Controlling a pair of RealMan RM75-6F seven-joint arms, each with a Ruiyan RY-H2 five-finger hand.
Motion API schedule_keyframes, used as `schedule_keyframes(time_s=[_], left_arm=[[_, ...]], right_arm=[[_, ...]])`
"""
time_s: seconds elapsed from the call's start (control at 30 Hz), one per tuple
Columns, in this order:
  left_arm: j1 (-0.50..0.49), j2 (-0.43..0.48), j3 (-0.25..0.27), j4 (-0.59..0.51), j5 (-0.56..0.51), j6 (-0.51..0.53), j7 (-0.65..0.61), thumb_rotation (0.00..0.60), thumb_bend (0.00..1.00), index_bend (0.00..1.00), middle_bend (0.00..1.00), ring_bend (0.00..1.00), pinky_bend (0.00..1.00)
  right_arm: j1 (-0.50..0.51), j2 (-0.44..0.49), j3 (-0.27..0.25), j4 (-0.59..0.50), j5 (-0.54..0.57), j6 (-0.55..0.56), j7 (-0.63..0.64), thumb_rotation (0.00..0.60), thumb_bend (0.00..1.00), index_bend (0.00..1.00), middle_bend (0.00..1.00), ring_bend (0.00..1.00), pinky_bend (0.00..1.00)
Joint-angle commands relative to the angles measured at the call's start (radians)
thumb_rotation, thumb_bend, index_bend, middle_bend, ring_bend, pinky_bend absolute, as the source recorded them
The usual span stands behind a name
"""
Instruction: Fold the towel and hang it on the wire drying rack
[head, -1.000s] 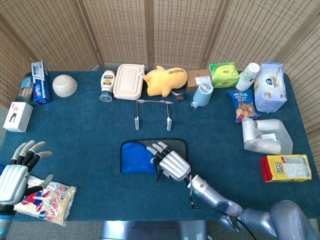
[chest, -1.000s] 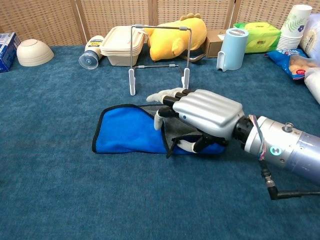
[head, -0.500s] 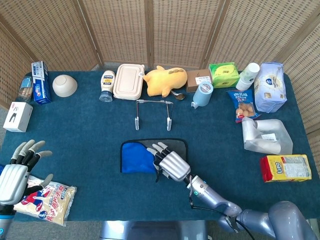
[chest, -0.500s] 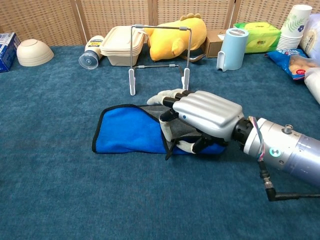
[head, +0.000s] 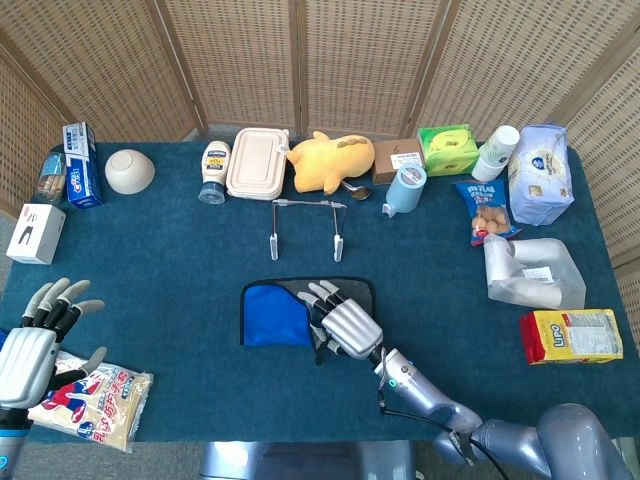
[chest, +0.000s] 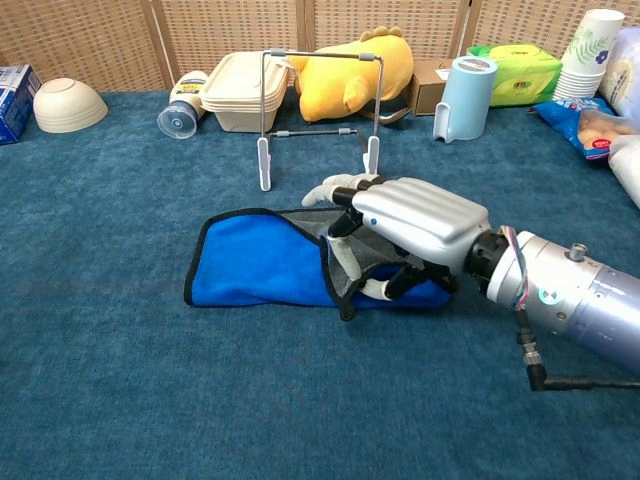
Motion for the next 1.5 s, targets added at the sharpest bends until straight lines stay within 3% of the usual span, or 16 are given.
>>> schedule_keyframes(time_s=[0.03, 0.37, 0.77, 1.5], left_arm=[[-0.001, -0.002, 0.000, 0.000, 0.000, -0.001, 0.000, 0.600, 0.37, 0.26, 0.13, 0.00, 0.00], [-0.001, -0.004, -0.001, -0.002, 0.001, -0.002, 0.005, 0.600, 0.37, 0.26, 0.13, 0.00, 0.00], [0.006, 0.001, 0.003, -0.008, 0.006, 0.006, 0.010, 0.600, 0.37, 0.26, 0.12, 0.00, 0.00], [0.025, 0.009, 0.010, -0.018, 0.012, 0.025, 0.016, 0.600, 0.37, 0.26, 0.12, 0.00, 0.00]], right_arm=[[-0.004, 0.005, 0.004, -0.008, 0.009, 0.000, 0.010, 0.600, 0.35, 0.68, 0.14, 0.00, 0.00], [-0.014, 0.033, 0.034, -0.047, 0.049, 0.000, 0.051, 0.600, 0.35, 0.71, 0.15, 0.00, 0.00], [0.014, 0.078, 0.100, -0.110, 0.146, -0.088, 0.090, 0.600, 0.35, 0.72, 0.15, 0.00, 0.00], [0.083, 0.094, 0.156, -0.018, 0.242, -0.231, 0.178, 0.600, 0.35, 0.71, 0.15, 0.00, 0.00]])
